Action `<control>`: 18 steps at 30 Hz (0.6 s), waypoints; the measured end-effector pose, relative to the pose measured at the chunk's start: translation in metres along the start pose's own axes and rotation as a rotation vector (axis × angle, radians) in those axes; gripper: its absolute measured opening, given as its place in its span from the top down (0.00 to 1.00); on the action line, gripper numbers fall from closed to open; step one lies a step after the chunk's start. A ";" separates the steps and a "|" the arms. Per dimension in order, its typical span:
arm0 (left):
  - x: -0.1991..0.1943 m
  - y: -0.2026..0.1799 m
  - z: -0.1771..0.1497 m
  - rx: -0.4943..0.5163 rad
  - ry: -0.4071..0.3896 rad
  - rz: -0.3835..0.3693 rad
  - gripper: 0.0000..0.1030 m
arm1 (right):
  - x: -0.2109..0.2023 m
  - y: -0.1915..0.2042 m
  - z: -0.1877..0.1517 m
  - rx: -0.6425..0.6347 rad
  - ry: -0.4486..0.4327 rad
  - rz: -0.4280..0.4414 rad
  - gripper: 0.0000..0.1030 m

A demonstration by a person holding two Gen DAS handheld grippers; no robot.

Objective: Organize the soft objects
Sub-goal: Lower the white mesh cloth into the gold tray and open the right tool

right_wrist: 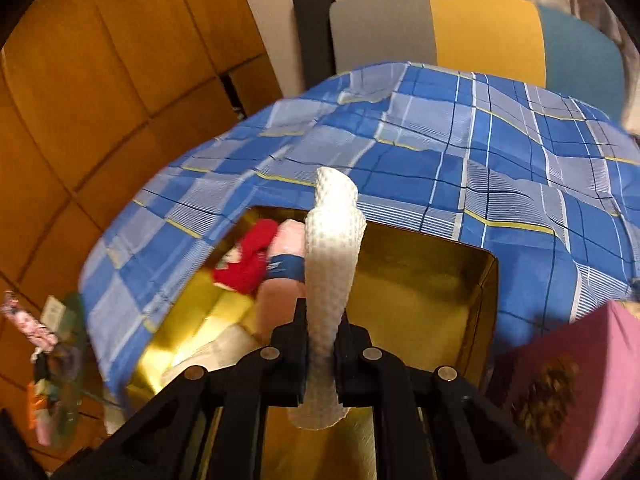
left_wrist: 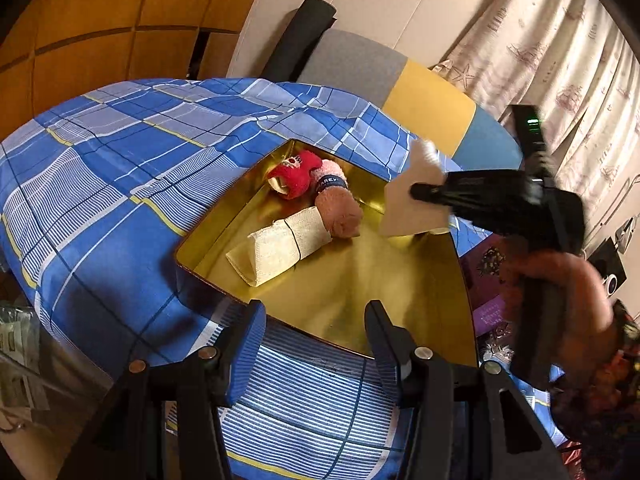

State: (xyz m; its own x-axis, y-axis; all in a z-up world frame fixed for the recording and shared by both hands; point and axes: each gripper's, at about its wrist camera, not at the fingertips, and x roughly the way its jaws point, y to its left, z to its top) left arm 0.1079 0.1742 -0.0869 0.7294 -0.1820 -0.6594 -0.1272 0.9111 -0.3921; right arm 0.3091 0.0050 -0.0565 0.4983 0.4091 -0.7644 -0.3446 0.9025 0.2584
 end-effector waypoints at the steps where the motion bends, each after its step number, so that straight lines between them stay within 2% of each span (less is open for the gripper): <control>1: 0.000 0.000 0.000 0.000 -0.002 0.002 0.50 | 0.007 0.000 0.002 -0.001 0.011 -0.015 0.87; 3: 0.000 0.001 0.000 -0.001 0.000 0.000 0.50 | 0.021 0.000 0.004 -0.001 0.028 -0.035 0.86; 4: 0.000 0.001 0.000 -0.003 0.000 -0.002 0.50 | 0.025 0.000 0.005 0.001 0.030 -0.033 0.81; 5: 0.001 0.001 0.000 -0.004 0.003 -0.002 0.50 | 0.028 0.001 0.006 -0.001 0.026 -0.028 0.72; 7: 0.002 0.001 0.000 -0.004 0.008 -0.004 0.50 | 0.028 0.003 0.008 -0.011 0.003 -0.060 0.58; 8: 0.002 0.002 -0.001 -0.007 0.009 -0.005 0.49 | 0.024 0.005 0.007 -0.010 -0.010 -0.063 0.56; 10: 0.003 0.003 -0.001 -0.011 0.014 -0.010 0.50 | 0.018 0.006 0.008 0.002 -0.030 -0.042 0.54; 16: 0.005 -0.001 -0.004 -0.003 0.021 -0.015 0.50 | -0.005 0.008 0.002 0.047 -0.061 -0.054 0.50; 18: 0.006 -0.003 -0.005 0.003 0.024 -0.016 0.50 | -0.016 0.011 -0.003 0.064 -0.063 -0.017 0.50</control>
State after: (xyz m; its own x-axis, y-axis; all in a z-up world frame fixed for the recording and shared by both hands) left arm 0.1089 0.1688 -0.0929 0.7149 -0.2058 -0.6683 -0.1135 0.9089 -0.4014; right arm 0.2950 0.0078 -0.0437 0.5532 0.3997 -0.7309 -0.2849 0.9153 0.2848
